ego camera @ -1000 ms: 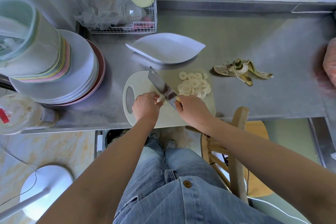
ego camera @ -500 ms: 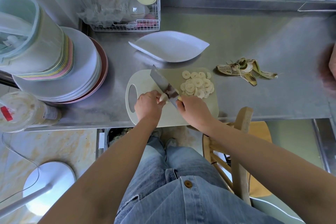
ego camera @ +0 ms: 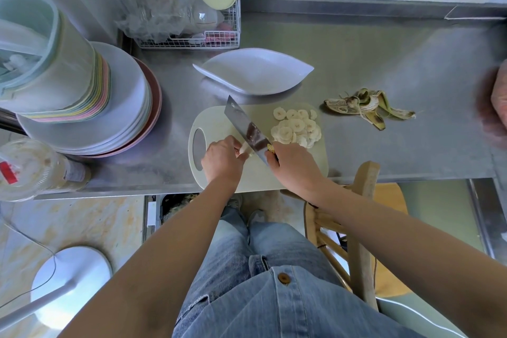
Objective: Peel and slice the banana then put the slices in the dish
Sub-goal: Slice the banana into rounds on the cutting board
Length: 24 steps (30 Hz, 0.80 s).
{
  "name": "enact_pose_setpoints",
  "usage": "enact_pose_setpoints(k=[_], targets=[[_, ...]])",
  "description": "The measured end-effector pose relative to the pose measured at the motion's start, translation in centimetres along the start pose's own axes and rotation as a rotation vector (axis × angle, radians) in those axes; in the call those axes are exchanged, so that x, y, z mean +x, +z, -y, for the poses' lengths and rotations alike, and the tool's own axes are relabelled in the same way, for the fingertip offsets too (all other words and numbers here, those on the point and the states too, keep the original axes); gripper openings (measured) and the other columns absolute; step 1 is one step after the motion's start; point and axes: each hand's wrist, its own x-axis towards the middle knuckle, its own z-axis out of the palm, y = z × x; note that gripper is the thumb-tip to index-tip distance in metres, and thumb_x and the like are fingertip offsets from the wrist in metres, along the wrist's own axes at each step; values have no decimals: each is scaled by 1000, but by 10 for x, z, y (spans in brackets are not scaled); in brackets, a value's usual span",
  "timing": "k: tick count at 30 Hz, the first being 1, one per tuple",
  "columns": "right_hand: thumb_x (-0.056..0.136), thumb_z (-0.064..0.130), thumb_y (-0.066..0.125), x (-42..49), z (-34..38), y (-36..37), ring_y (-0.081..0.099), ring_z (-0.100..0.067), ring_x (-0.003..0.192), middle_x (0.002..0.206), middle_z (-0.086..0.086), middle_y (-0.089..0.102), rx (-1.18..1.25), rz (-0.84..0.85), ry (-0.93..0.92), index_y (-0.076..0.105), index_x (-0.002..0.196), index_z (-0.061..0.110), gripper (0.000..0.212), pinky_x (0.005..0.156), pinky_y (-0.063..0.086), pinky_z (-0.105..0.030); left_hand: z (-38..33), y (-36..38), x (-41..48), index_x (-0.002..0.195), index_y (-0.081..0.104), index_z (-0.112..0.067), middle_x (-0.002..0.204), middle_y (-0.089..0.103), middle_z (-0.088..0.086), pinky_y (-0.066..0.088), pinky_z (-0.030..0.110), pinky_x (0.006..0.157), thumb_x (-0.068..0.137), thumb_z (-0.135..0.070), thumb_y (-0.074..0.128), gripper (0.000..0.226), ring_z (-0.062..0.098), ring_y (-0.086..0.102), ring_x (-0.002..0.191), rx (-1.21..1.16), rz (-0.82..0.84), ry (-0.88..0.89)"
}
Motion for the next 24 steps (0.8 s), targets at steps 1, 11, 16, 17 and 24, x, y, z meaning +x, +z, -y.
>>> enact_pose_setpoints(k=[1, 11, 16, 17, 24], targets=[[100, 26, 37, 0, 0, 1, 39, -19, 55, 56, 5, 29, -14, 1, -1, 38, 80, 15, 23, 50, 26, -28, 0, 0, 0, 95, 66, -25, 88, 71, -10, 56, 36, 72, 83, -38, 71, 18, 15, 64, 87, 2, 1, 2], [99, 23, 37, 5, 6, 17, 43, -23, 64, 68, -3, 42, 9, 27, 39, 55, 91, 5, 27, 58, 30, -30, 2, 1, 1, 92, 67, -24, 88, 71, -8, 54, 36, 73, 82, -35, 71, 15, 17, 63, 89, -14, 10, -13], [98, 20, 38, 5, 5, 21, 40, -24, 60, 55, 5, 24, 40, 37, 46, 36, 76, 12, 23, 52, 22, -29, 2, 0, 2, 92, 67, -25, 89, 71, -9, 52, 33, 71, 82, -34, 71, 14, 17, 62, 90, -8, 13, -2], [98, 21, 38, 5, 4, 20, 40, -24, 59, 54, 5, 24, 36, 35, 44, 35, 76, 12, 24, 53, 23, -29, 2, 0, 2, 93, 67, -24, 89, 71, -9, 52, 33, 71, 83, -33, 71, 14, 17, 62, 90, -10, 14, 0], [97, 25, 40, 3, 1, 4, 37, -22, 53, 52, 3, 25, 20, -33, 19, 36, 73, 12, 28, 44, 18, -27, 3, 0, 2, 93, 65, -24, 88, 70, -9, 53, 33, 71, 84, -33, 70, 14, 16, 62, 89, -2, 15, 5]])
